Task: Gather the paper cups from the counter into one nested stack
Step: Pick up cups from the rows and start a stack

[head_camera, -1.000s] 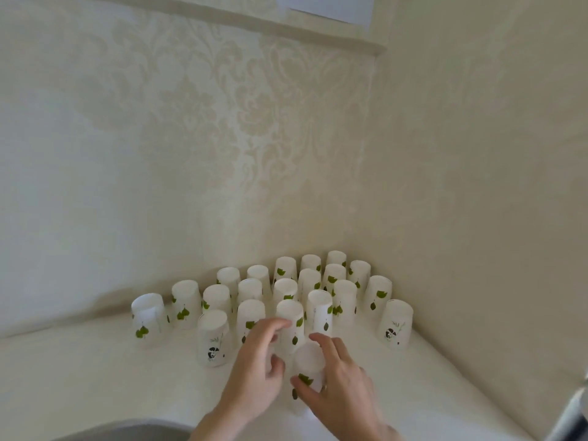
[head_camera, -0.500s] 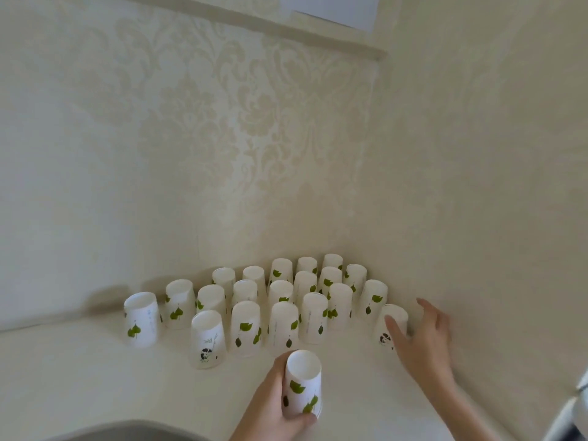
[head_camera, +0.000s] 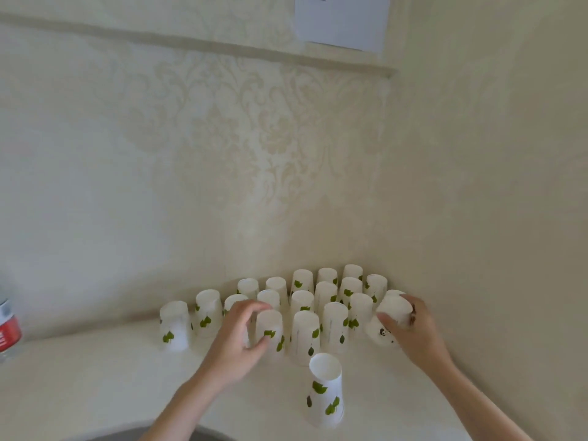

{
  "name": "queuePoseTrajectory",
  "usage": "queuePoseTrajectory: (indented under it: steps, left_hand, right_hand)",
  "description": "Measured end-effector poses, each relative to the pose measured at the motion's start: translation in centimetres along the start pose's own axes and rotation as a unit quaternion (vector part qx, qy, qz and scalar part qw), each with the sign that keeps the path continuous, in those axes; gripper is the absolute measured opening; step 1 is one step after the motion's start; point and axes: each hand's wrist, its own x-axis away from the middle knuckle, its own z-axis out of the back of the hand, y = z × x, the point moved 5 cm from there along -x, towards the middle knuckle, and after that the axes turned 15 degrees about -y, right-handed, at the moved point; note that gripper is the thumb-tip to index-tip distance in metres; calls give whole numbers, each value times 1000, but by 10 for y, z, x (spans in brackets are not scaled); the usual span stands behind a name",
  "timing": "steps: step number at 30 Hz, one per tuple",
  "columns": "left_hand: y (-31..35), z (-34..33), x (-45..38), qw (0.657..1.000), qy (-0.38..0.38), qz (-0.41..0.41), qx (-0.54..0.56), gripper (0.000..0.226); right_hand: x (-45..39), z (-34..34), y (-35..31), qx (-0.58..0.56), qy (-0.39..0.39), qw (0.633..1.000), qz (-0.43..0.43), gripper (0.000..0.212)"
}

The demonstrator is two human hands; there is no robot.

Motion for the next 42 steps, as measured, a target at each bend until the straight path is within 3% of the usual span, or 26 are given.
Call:
queuePoseTrajectory:
  steps: [3, 6, 10, 12, 16, 18, 20, 21, 22, 24, 25, 28, 36, 38, 40, 42]
  left_hand:
    - [-1, 4, -27, 990, -41, 67, -120, 59]
    - [-6, -3, -48, 956, -108, 143, -233, 67]
    - [-22, -12, -61, 927, -150, 196, -283, 66]
    - [-26, -16, -59, 929, -145, 196, -280, 63]
    - [-12, 2, -48, 967, -64, 164, -183, 60]
    - [11, 28, -42, 984, 37, 118, -129, 56]
    - [40, 49, -32, 992, 105, 64, 8, 50]
    - [57, 50, -30, 992, 97, 26, 75, 45]
    - [75, 44, -29, 992, 60, -9, 109, 42]
    - [97, 18, -31, 994, -30, -52, 95, 40]
    - [102, 3, -31, 993, -64, -62, 75, 40]
    - [96, -33, -32, 989, -124, -74, 27, 40]
    - [63, -60, -22, 984, -177, -33, -18, 49]
    - [59, -64, -17, 977, -209, -22, -34, 64]
    - [52, -48, -14, 973, -228, 1, -26, 90]
    - [35, -13, -16, 982, -184, 25, -33, 97]
  right_hand:
    - [14, -13, -58, -25, -95, 992, 82, 52]
    - [32, -35, -90, 6, -177, 977, 117, 54]
    - [49, -65, -82, 33, -238, 963, 121, 61]
    - [52, -73, -68, 33, -251, 961, 115, 62]
    - [62, -85, -47, 63, -286, 951, 102, 71]
    - [64, -86, -37, 83, -346, 931, 86, 85]
    - [51, -78, -27, 115, -437, 890, 59, 93]
    - [36, -69, -27, 92, -439, 892, 54, 89]
    - [14, -58, -29, 53, -392, 917, 60, 80]
    - [-30, -43, -31, 49, -239, 967, 74, 61]
    - [-47, -47, -30, 96, -201, 972, 69, 58]
    - [-67, -77, -24, 234, -182, 954, 52, 71]
    - [-47, -85, -28, 386, -141, 909, 75, 56]
    - [-41, -69, -40, 338, -94, 932, 86, 55]
    - [-33, -41, -62, 204, -54, 970, 125, 53]
    - [-23, -18, -83, 43, -112, 982, 144, 49]
